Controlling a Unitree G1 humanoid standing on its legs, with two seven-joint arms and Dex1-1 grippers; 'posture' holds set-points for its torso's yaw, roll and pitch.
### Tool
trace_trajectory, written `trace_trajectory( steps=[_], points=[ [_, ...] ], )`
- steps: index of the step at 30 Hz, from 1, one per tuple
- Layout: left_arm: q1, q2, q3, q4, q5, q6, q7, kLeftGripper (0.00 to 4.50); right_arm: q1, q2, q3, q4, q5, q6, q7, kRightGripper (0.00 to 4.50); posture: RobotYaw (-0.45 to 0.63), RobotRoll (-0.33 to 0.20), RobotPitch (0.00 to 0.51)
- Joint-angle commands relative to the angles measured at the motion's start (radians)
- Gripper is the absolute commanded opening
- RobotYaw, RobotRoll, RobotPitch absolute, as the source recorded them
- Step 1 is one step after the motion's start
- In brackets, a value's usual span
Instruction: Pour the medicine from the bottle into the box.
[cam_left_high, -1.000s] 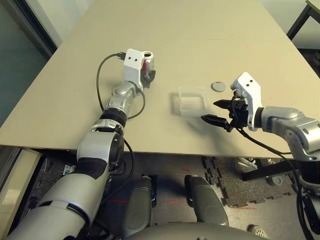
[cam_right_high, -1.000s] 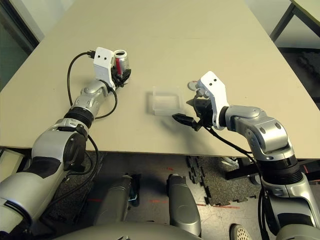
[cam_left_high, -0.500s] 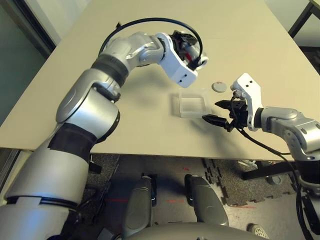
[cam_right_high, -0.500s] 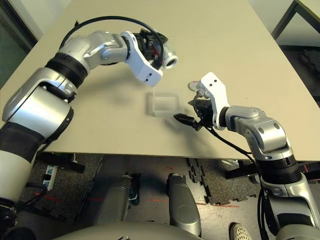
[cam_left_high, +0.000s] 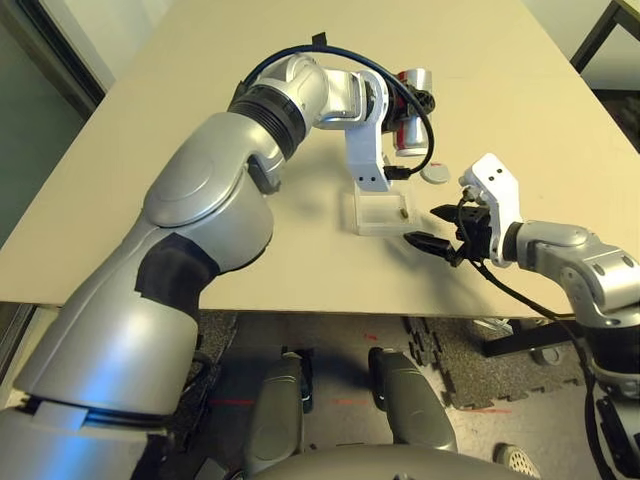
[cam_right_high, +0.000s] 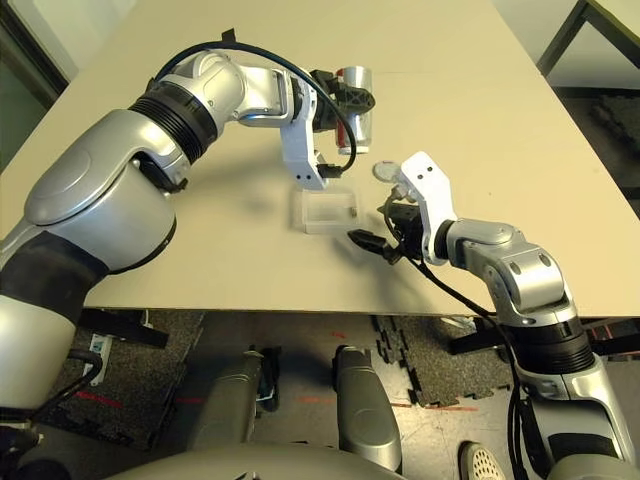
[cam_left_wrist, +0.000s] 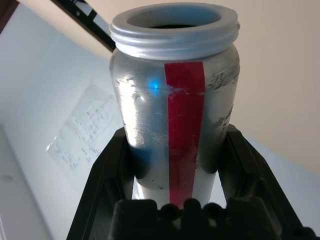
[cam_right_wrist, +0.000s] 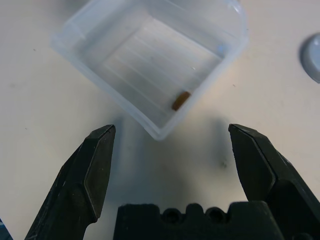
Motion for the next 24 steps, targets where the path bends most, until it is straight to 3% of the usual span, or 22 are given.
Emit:
trace_trajectory(
  steps=[1, 4, 7, 10, 13, 17, 24],
  points=[
    [0.033, 0.008, 0.033, 0.02, -0.05, -0.037, -0.052, 2.53, 0.012, -0.008, -0.005, -0.003, 0.003, 0.004, 0.005, 4.5, -0.18, 0.0, 0.13],
    [0.064, 0.025, 0.128, 0.044, -0.155, -0.038, -0.137, 2.53, 0.01, -0.011, -0.001, 0.002, 0.004, 0.003, 0.01, 4.5, -0.18, 0.0, 0.132],
    [0.117, 0.05, 0.298, 0.073, -0.346, -0.025, -0.299, 2.53, 0.005, -0.016, 0.001, 0.007, 0.005, 0.003, 0.019, 4.5, -0.16, 0.0, 0.137],
    [0.188, 0.044, 0.573, 0.089, -0.647, 0.086, -0.54, 2.53, -0.002, -0.023, 0.002, 0.011, 0.007, 0.005, 0.032, 4.5, -0.15, 0.0, 0.14],
    [0.248, 0.031, 0.808, 0.073, -0.88, 0.272, -0.629, 2.53, -0.011, -0.031, 0.004, 0.017, 0.006, 0.007, 0.045, 4.5, -0.14, 0.0, 0.145],
    [0.348, 0.018, 1.055, 0.033, -1.11, 0.474, -0.575, 2.53, -0.027, -0.041, 0.012, 0.026, 0.005, 0.015, 0.063, 4.5, -0.12, 0.0, 0.152],
    [0.629, -0.049, 1.241, -0.196, -1.304, 0.613, -0.436, 2.53, -0.048, -0.061, 0.015, 0.042, 0.004, 0.024, 0.085, 4.5, -0.11, 0.0, 0.166]
  ],
)
